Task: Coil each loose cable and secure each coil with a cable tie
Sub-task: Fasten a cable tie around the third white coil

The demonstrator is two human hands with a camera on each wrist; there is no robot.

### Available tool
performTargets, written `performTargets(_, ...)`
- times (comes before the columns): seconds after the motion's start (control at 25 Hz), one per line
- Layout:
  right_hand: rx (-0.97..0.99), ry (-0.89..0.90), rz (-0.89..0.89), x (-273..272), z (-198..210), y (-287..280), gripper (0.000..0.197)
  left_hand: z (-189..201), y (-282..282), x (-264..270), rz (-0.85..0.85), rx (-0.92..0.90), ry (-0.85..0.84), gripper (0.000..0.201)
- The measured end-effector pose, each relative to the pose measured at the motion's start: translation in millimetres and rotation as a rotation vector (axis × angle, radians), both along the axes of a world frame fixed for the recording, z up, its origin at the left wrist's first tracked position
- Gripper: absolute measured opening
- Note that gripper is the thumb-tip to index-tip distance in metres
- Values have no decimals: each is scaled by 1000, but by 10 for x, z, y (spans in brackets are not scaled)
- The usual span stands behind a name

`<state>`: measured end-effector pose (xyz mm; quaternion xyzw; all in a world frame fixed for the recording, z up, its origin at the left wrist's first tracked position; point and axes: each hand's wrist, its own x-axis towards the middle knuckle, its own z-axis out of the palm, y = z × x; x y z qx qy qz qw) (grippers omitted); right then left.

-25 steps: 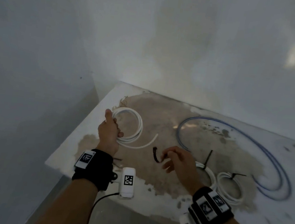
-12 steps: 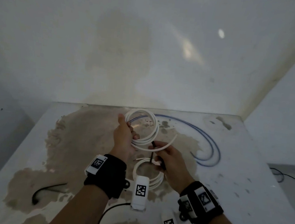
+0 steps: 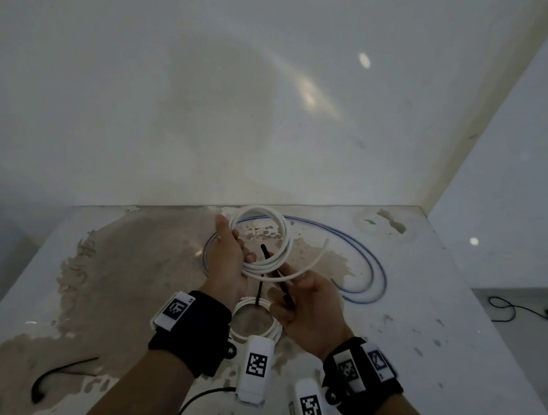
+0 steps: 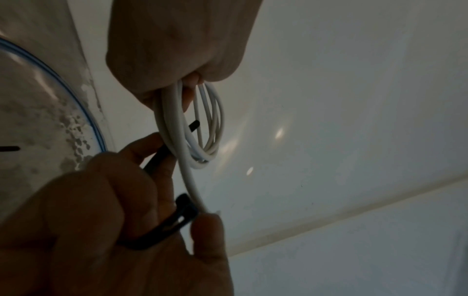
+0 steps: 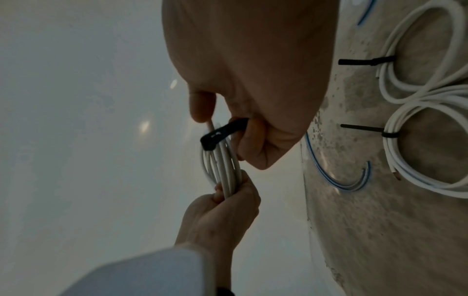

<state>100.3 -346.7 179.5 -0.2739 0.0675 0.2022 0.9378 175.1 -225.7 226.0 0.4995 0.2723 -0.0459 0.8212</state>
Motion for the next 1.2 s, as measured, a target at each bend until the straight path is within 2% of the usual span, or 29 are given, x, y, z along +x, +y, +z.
performTargets(0.12, -94, -34, 26, 18, 16, -24, 44, -3, 14, 4, 13, 37, 2, 49)
performTargets(0.24, -332, -7, -12, 87, 91, 4, 30, -13, -4, -25, -25, 75, -1, 47)
performTargets(0.36, -493, 72, -48, 191, 157, -33, 27, -63, -26, -88, -177, 102, 31, 44)
performTargets(0.52, -600, 196, -34, 251, 179, -118, 33, -129, -12, -120, -393, 127, -1, 35)
performTargets(0.64, -630, 231, -41, 252, 178, -138, 37, -159, 13, -91, -542, 188, -95, 24)
performTargets(0.72, -612, 229, -65, 268, 164, -141, 35, -171, 27, -56, -579, 219, -122, 19)
performTargets(1.0, -642, 83, -91, 309, 210, -164, 33, -202, 73, -4, -606, 288, -179, 27)
performTargets(1.16, -557, 121, -94, 349, 163, -193, 35, -189, 128, 27, -693, 220, -259, 21)
performTargets(1.2, -527, 127, -89, 357, 142, -195, 37, -184, 136, 34, -718, 205, -273, 25)
